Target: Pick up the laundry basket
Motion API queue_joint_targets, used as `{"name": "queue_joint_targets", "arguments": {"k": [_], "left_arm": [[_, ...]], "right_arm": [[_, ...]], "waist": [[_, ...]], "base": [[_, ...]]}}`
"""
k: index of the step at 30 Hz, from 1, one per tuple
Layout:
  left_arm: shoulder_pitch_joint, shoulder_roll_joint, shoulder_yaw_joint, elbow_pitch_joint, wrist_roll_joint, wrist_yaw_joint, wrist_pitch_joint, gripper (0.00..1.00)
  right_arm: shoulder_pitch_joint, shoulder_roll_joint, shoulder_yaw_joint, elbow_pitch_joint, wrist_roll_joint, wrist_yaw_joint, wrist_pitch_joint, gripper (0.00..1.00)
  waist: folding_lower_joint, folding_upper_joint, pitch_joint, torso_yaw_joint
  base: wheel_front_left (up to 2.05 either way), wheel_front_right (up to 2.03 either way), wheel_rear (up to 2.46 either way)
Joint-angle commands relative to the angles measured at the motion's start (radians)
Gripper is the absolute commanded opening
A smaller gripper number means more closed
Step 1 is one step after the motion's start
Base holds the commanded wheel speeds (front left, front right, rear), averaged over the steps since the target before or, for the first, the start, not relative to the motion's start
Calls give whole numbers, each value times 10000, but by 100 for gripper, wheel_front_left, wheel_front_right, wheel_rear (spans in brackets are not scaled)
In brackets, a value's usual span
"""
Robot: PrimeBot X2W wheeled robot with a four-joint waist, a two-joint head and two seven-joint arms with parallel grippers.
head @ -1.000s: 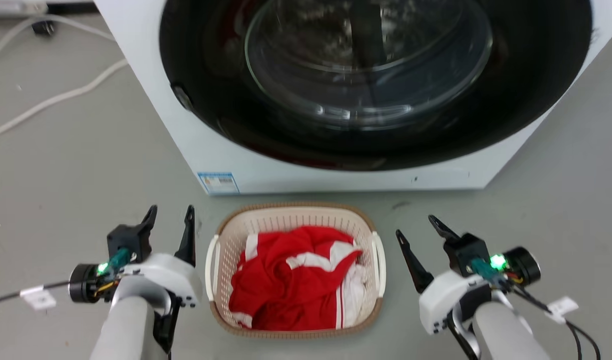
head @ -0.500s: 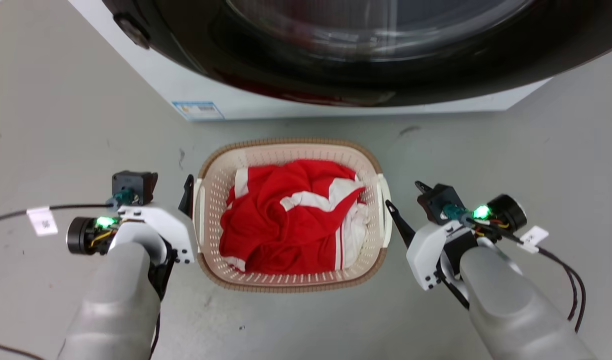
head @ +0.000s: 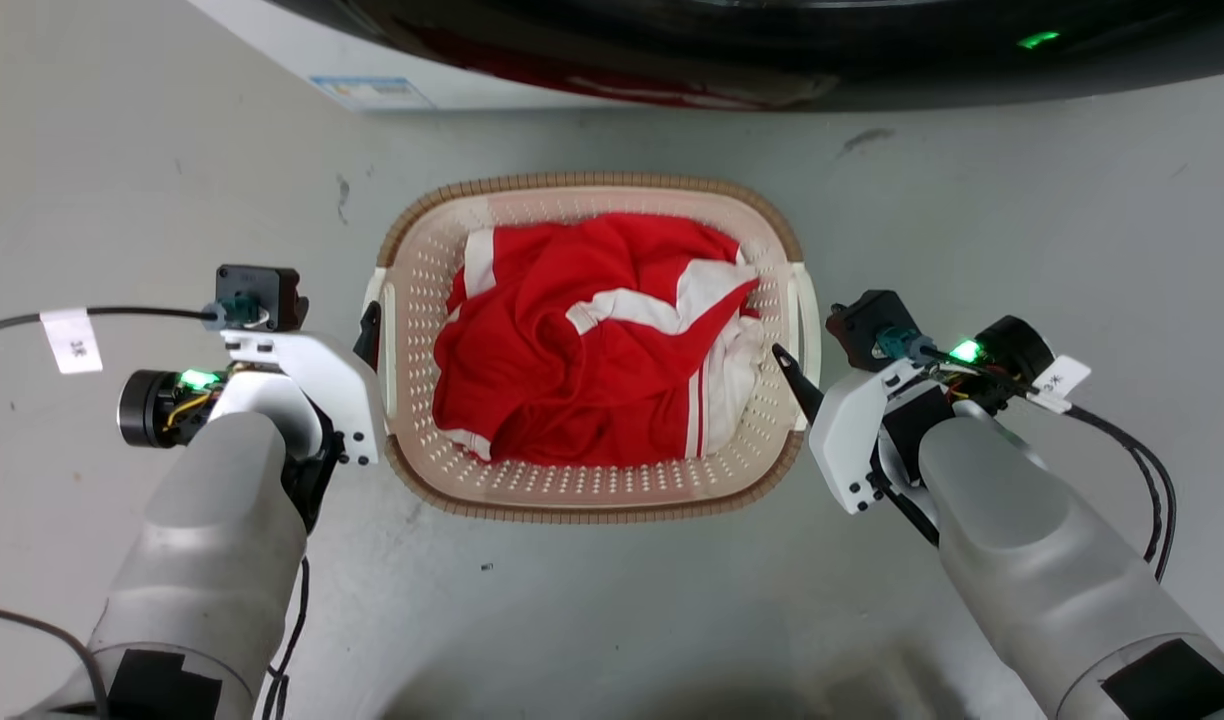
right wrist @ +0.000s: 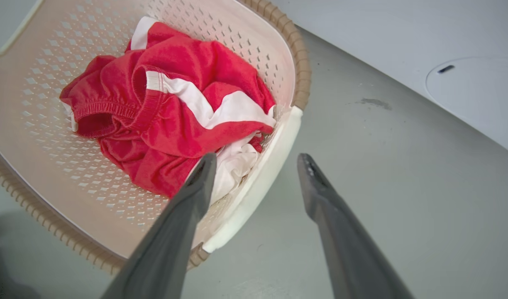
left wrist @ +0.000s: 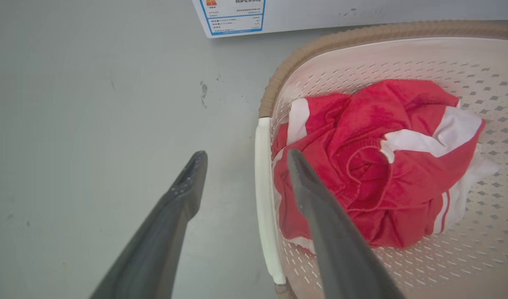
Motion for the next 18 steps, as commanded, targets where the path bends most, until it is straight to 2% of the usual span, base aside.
{"name": "queue_joint_targets", "arguments": {"k": [1,18], "left_arm": [[-234,39,-139,41,-188,-11,58,100],[-950,151,-1651,288,-1428,-12,272,100]], "right_arm": [[-228,-13,102,101,144,-10,95,100],[-983,-14,-22,852,303,-12,468,100]], "waist": [[-2,0,362,36],[-2,0,1562,67]], "base": [[0,0,0],[0,0,0]]}}
